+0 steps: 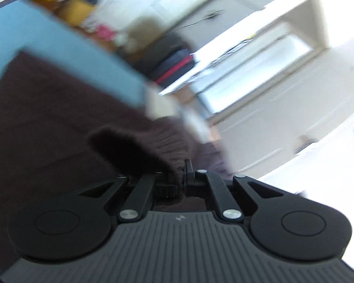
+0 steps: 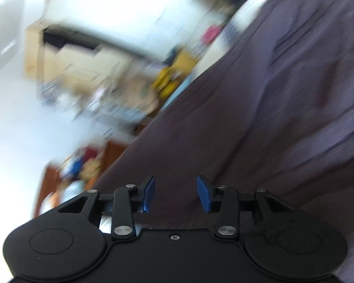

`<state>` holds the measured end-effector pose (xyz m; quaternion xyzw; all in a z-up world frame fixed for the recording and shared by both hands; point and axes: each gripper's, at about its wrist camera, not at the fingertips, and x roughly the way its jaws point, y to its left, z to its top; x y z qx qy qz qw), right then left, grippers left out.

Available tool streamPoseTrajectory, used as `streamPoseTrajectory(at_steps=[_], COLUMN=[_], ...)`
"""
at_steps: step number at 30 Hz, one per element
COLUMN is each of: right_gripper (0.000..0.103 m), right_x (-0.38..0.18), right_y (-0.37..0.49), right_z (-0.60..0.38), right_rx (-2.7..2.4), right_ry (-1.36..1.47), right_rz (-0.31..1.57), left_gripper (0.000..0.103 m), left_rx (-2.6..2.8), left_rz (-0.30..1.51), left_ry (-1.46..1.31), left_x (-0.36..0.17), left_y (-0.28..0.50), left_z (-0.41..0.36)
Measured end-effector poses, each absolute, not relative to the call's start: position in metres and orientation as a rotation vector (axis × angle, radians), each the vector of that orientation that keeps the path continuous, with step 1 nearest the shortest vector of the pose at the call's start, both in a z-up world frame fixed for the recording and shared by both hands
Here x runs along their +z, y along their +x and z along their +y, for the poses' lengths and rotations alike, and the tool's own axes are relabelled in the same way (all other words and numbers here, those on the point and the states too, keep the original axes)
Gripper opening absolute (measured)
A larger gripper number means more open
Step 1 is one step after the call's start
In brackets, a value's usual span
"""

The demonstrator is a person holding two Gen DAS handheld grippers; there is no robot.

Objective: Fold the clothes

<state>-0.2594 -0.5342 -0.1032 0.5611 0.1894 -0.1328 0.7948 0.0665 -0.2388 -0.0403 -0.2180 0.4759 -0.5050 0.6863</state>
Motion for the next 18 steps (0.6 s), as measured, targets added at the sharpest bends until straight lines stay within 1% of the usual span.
streamPoseTrajectory(at_steps=[2, 4, 6, 9, 11, 13, 15, 18], right_gripper=[0.046, 0.046, 0.046, 0.046, 0.047, 0.047, 0.047, 0.047], right_x=[-0.102, -0.096, -0.085, -0.072, -0.067, -0.066, -0.072, -0.090], right_y=[-0.256, -0.249, -0.243, -0.238, -0.240, -0.245, -0.250, -0.261], right_z=[-0.545, -0.554, -0.557, -0.567, -0.583, -0.604, -0.620, -0.635], right_rx=[-0.356, -0.438, -0.533, -0.579, -0.639, -0.710, -0.748, -0.764], right_ry=[1.210, 1.151, 1.044, 0.969, 0.962, 0.965, 0.981, 1.036], right_rz=[0.392, 0.417, 0.432, 0.425, 0.425, 0.422, 0.403, 0.370], left_gripper=[0.003, 0.003, 0.003, 0.003, 0.003, 0.003, 0.003, 0.003], left_rx=[-1.096, -1.074, -1.064, -1.059, -1.106, -1.172, -1.182, -1.171], left_rz=[1.160, 1.269, 1.283, 1.205, 1.137, 1.060, 1.001, 0.934], left_ry=[-0.552, -0.621, -0.561, -0.436, -0.423, -0.502, -0.520, -0.440], left_x=[-0.072, -0.098, -0.100, -0.088, -0.079, -0.075, -0.067, -0.062], left_y=[0.064, 0.061, 0.059, 0.055, 0.050, 0.047, 0.047, 0.049], left_z=[-0.232, -0.229, -0.234, -0.241, -0.238, -0.227, -0.218, -0.221])
